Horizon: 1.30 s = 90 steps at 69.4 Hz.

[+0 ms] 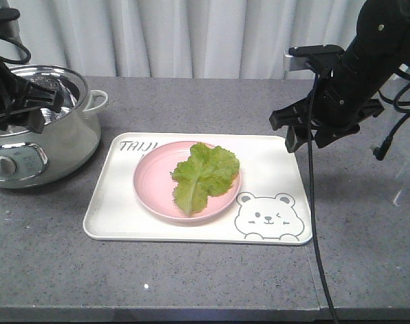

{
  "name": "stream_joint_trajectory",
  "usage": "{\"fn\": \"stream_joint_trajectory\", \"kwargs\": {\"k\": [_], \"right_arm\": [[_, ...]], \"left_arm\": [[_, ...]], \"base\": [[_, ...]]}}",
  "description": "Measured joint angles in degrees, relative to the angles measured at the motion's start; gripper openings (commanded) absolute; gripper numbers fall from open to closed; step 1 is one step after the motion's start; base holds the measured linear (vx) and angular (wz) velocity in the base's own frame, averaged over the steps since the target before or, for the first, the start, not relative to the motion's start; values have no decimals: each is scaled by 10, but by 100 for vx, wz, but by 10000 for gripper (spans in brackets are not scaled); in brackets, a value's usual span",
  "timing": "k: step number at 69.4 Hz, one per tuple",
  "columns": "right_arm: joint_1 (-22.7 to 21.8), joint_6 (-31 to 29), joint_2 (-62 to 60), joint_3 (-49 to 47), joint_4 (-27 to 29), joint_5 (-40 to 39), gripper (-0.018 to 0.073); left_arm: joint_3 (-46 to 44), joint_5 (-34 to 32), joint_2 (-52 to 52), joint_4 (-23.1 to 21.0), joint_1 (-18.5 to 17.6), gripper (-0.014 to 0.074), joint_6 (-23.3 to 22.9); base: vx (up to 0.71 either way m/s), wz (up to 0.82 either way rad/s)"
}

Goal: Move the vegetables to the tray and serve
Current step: 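Release the plate and move both grippers to opposite tray edges, then lower both grippers and close them on the tray's side edges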

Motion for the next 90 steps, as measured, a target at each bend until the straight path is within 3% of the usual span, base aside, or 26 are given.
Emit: {"fn": "stream_joint_trajectory", "kwargs": {"k": [16,31,60,90], "right_arm": [[-14,26,14,0,5,0,393],[-58,31,16,0,70,0,393],[-58,20,21,100,62,-2,393],[-58,20,43,108,71,-20,393]], "left_arm": [[3,-3,39,-45,0,355,19],[3,-3,71,-45,0,355,25],[93,-56,87,-55,0,355,38],[119,-103,95,-63,0,355,41]], "base": [[0,0],[0,0],[0,0],[0,0]]}}
